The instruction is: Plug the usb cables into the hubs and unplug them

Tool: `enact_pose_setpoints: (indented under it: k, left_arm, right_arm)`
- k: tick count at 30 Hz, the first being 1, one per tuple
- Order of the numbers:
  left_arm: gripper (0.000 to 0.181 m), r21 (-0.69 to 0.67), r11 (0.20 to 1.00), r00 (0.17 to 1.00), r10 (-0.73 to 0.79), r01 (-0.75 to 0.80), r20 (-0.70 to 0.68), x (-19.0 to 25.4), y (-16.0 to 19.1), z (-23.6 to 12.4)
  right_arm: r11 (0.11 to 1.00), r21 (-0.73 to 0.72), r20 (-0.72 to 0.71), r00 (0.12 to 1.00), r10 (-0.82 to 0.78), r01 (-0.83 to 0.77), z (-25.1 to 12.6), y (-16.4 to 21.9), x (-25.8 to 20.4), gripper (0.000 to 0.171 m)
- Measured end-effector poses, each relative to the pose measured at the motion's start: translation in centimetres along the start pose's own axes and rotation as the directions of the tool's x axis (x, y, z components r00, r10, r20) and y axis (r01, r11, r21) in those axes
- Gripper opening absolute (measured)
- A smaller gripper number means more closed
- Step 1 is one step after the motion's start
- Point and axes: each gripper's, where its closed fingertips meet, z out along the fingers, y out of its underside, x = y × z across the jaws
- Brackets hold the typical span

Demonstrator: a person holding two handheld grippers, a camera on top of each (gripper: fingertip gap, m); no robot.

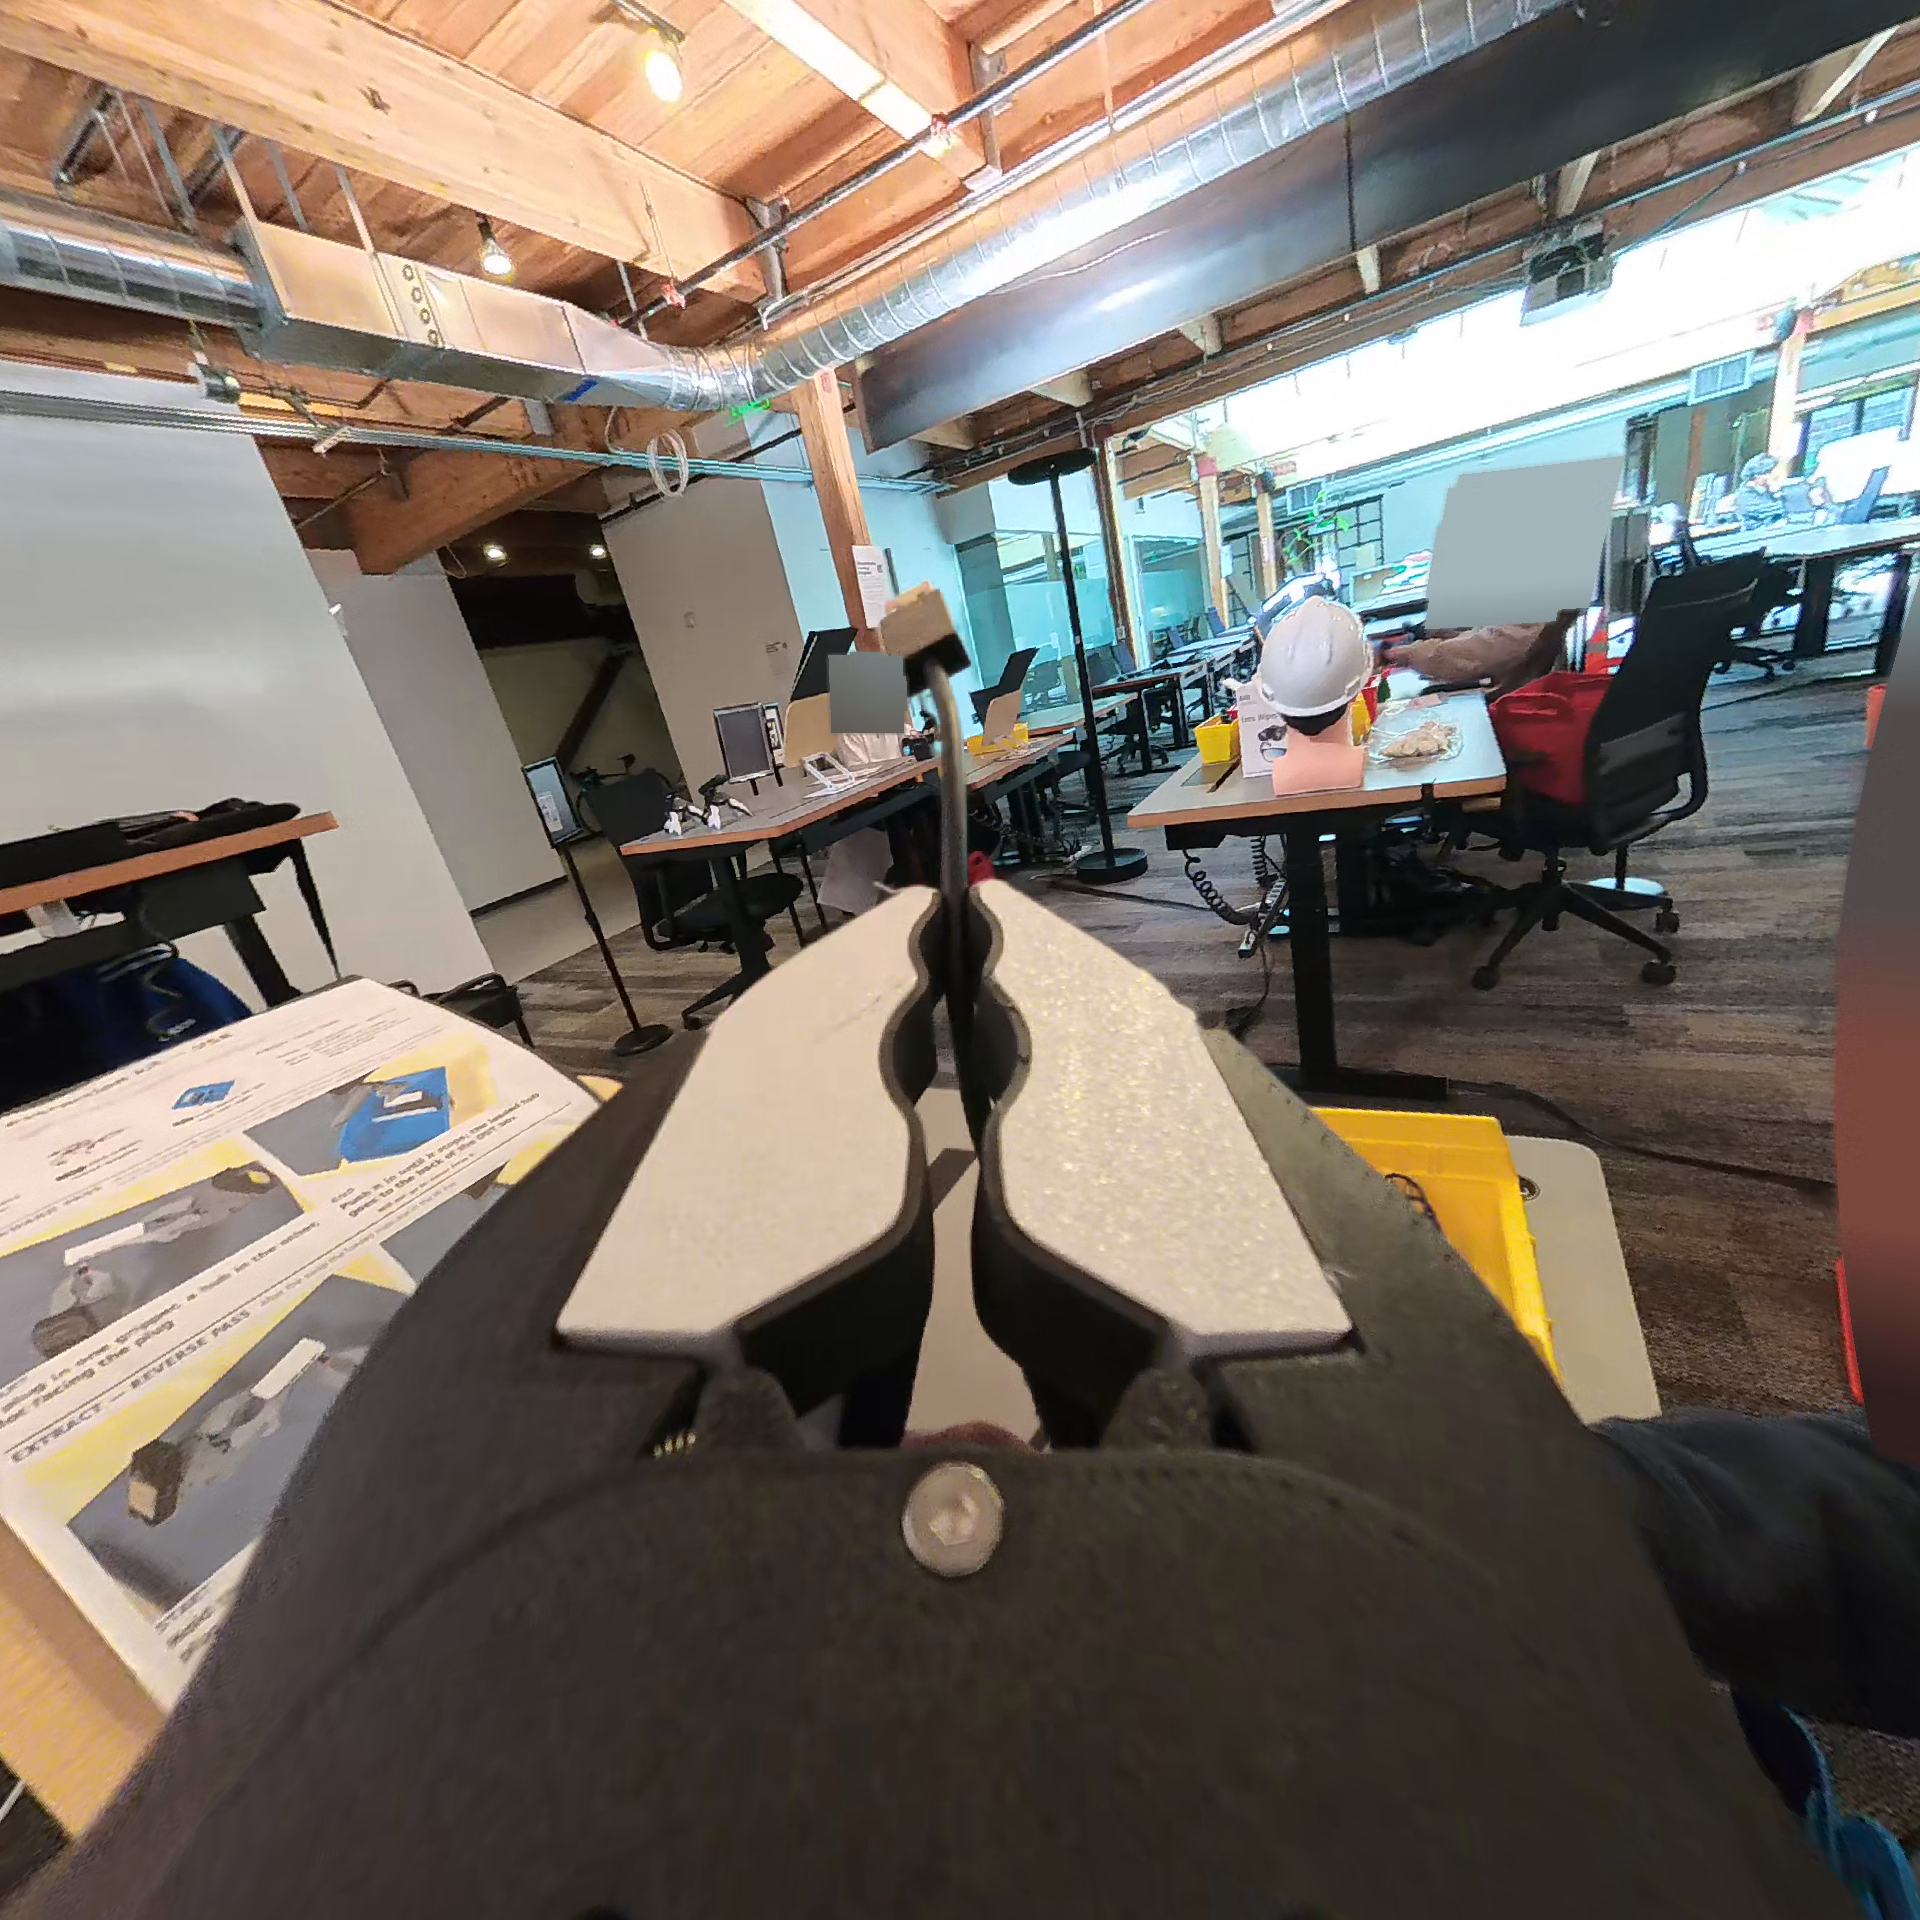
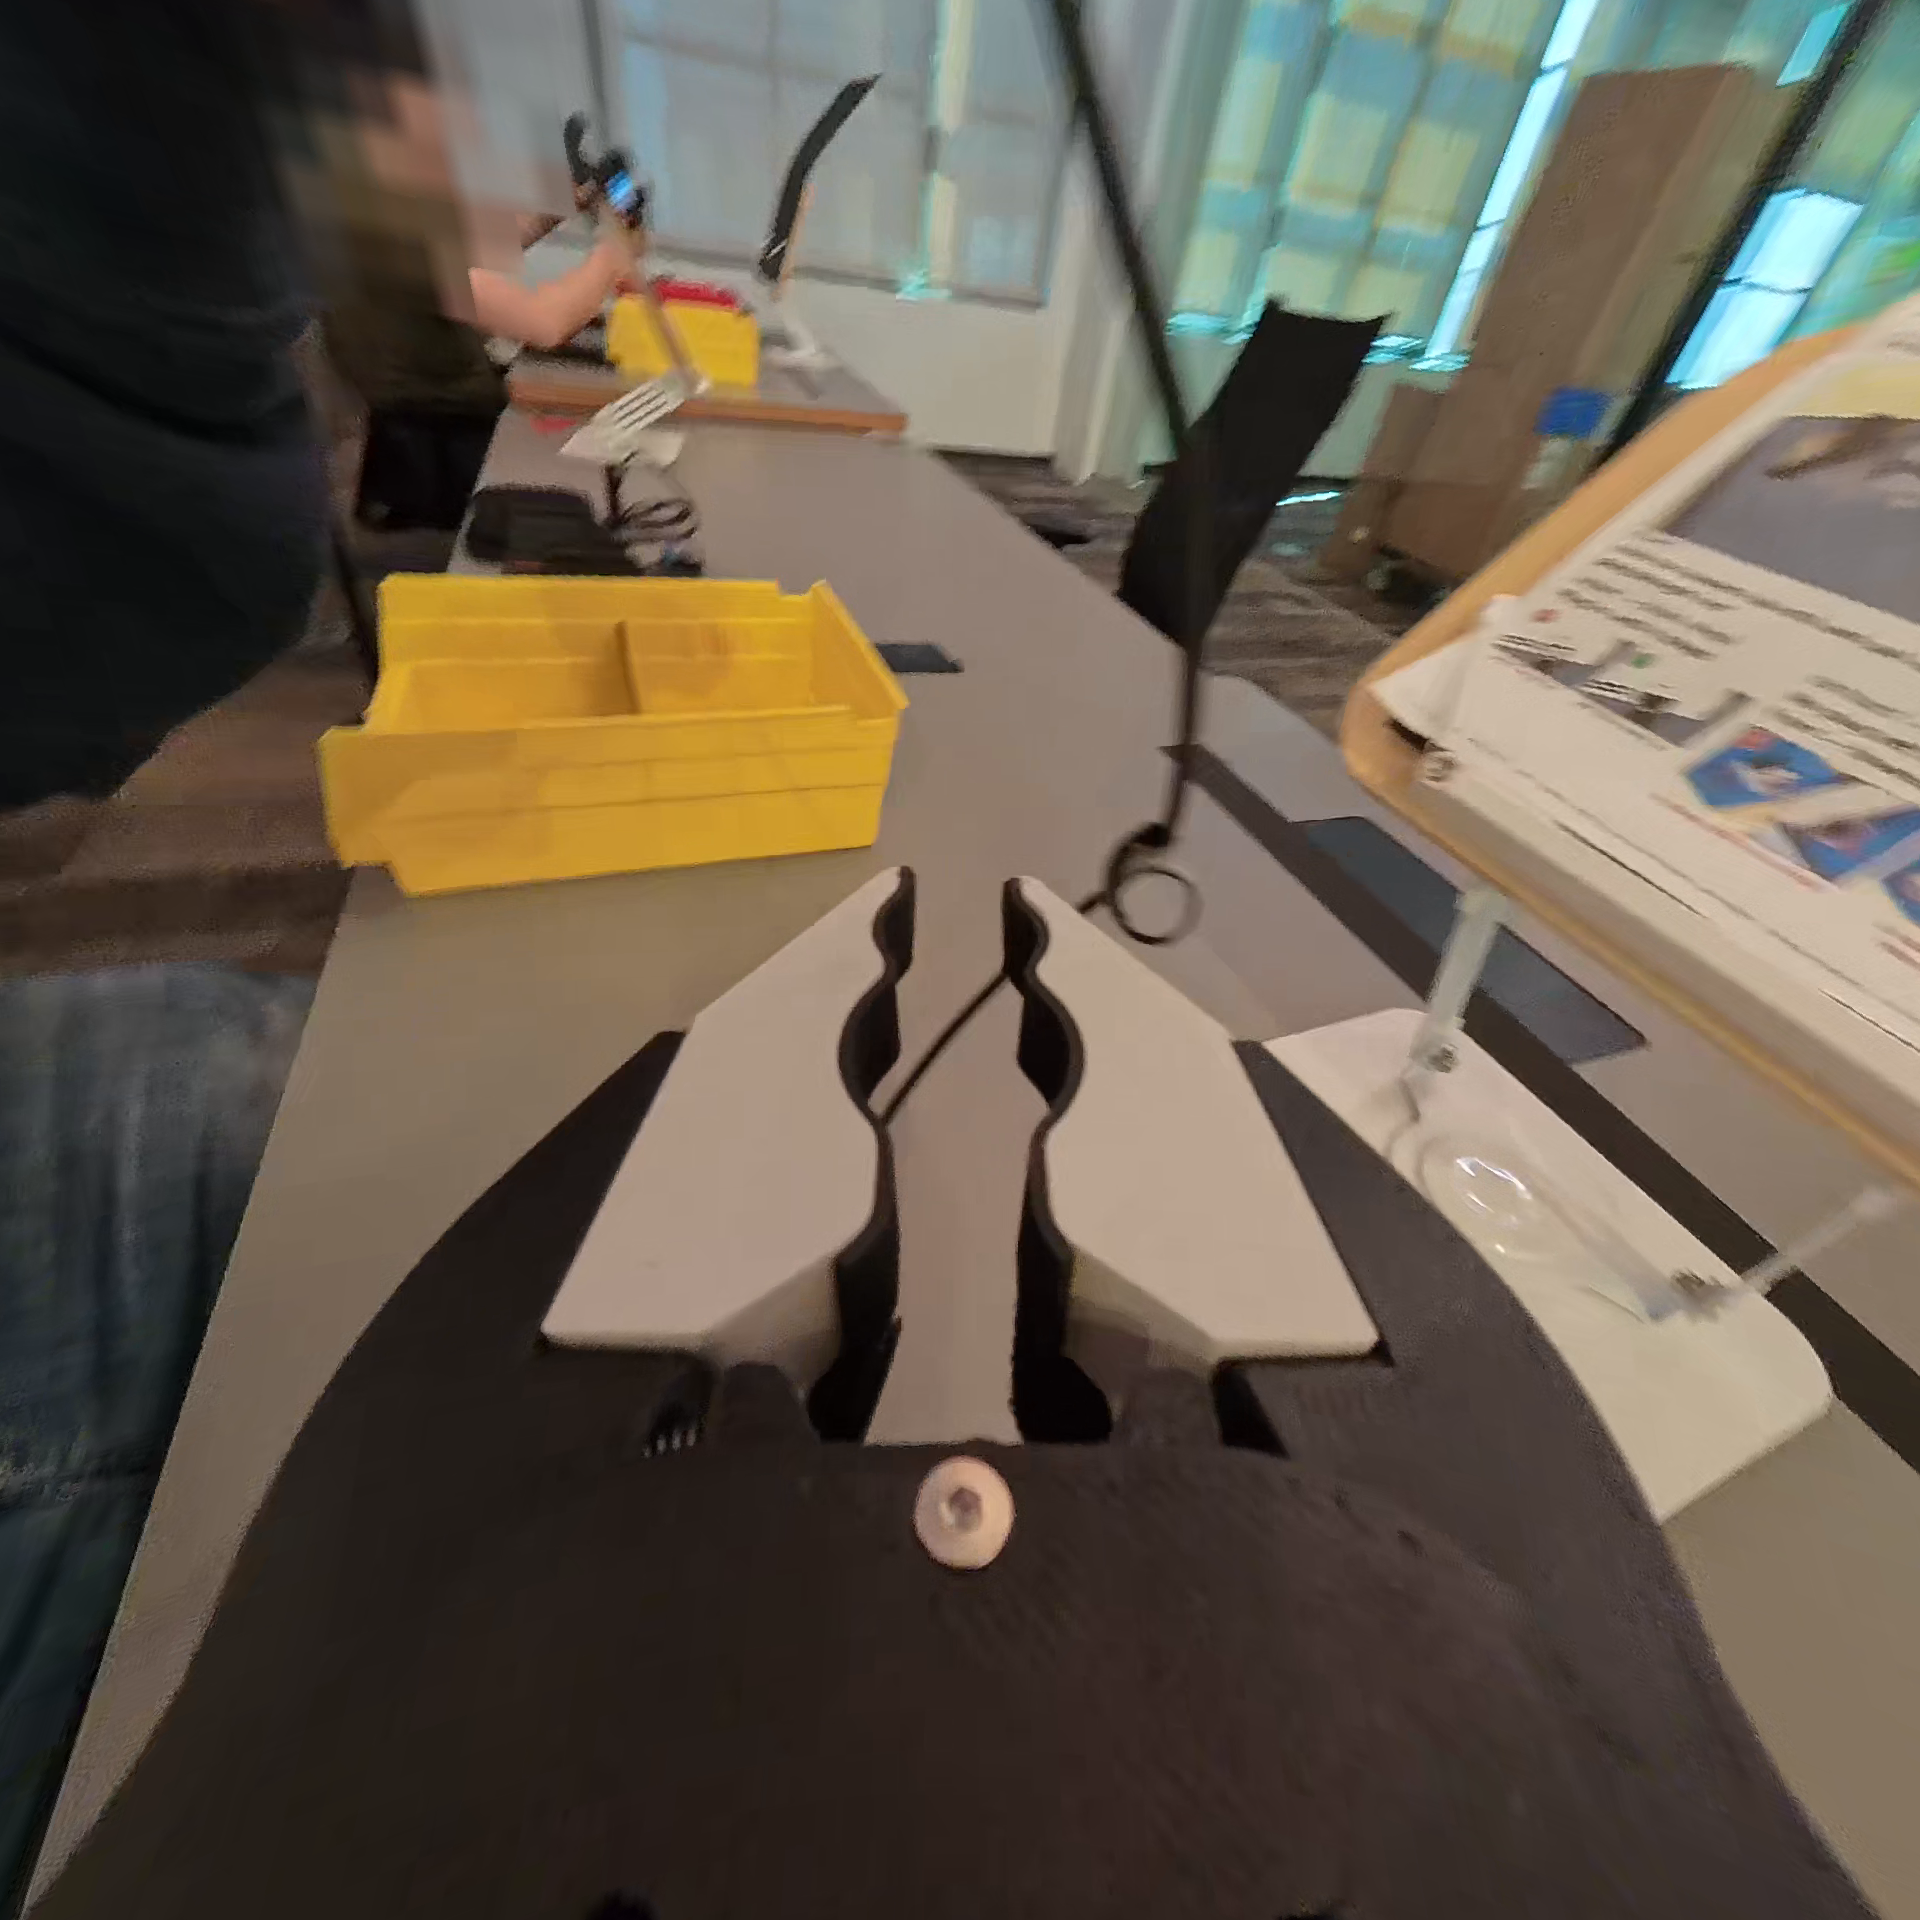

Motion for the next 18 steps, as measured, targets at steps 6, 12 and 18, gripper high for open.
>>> enact_pose_setpoints:
  k: [6, 12, 18]
  left_arm:
    - [0.001, 0.016, 1.0, 0.999, -0.002, 0.003, -0.044, 1.8, -0.2, 1.1]
    - [0.001, 0.045, 0.999, 0.997, 0.018, -0.015, -0.068, 3.4, -1.4, 1.3]
    - [0.001, 0.06, 0.997, 0.998, -0.049, 0.051, -0.039, 0.3, -1.5, 0.6]
  right_arm:
    - [0.996, 0.075, -0.098, 0.994, 0.054, -0.047, 1.2, -0.3, 2.9, 0.053]
    - [0.998, -0.041, -0.027, 0.998, 0.053, -0.054, 4.5, 1.8, 3.0, 0.011]
    - [0.985, -0.172, 0.169, 0.985, 0.024, 0.006, 5.9, 5.1, -1.9, 0.008]
